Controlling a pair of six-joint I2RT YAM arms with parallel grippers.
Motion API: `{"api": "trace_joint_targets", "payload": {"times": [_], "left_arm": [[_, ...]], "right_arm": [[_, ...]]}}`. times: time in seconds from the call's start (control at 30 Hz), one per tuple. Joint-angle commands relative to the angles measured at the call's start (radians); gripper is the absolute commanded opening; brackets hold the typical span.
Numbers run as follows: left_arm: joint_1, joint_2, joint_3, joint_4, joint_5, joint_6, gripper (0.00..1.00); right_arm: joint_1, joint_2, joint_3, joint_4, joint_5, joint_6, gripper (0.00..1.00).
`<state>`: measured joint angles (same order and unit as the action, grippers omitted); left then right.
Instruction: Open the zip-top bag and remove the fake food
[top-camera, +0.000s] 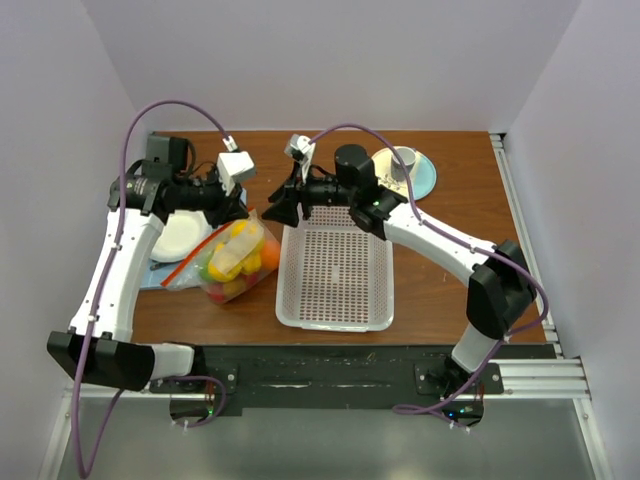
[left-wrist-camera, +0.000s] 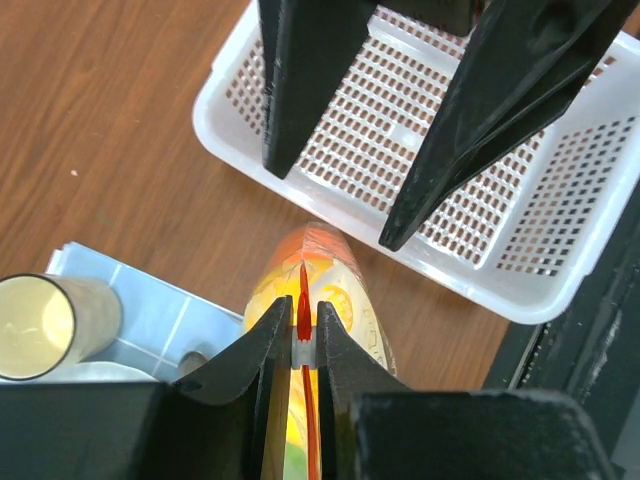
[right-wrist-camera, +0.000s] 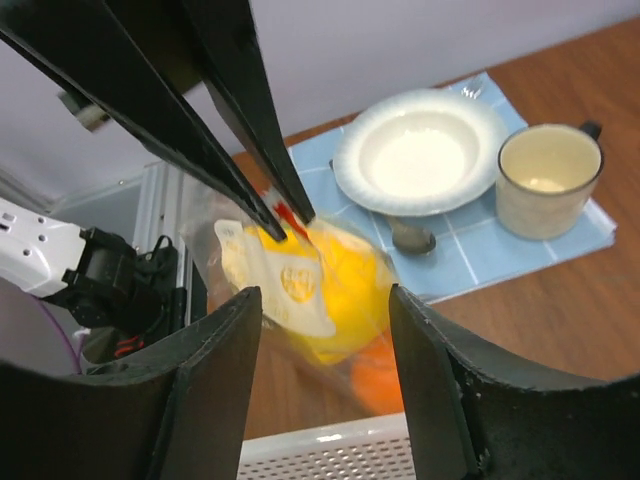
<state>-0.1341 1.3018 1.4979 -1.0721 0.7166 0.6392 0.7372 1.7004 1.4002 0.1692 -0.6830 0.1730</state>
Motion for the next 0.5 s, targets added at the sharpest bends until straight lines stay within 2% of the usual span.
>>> {"api": "trace_joint_targets", "payload": {"times": [0.0,0.2,0.27,0.3,0.33,0.47], "left_arm": [[-0.002,0.005,0.033,-0.072,0.058,0.05,0.0],[-0.002,0.047,0.132,-0.218,0.099,0.122,0.0],[-0.002,0.056,0.159,-0.242,0.106,0.126,0.0],[-0.004,0.053,0.168,-0.244,0.106,0.126,0.0],[-0.005,0.047,0.173,-0.244,0.106,0.128,0.0],[-0.022,0.045,0.179,-0.244,0.119,0.113,0.0]], "right_arm": [[-0.001,0.011,0.091,-0.054,-0.131,-0.063,0.59],[-0.002,0.059,0.141,-0.142,-0.233,-0.116,0.59],[-0.002,0.05,0.129,-0.139,-0.254,-0.141,0.71],[-0.002,0.045,0.111,-0.135,-0.257,-0.148,0.72],[-0.002,0.039,0.105,-0.129,-0.266,-0.151,0.78],[-0.002,0.03,0.102,-0.148,-0.242,-0.167,0.79]]}}
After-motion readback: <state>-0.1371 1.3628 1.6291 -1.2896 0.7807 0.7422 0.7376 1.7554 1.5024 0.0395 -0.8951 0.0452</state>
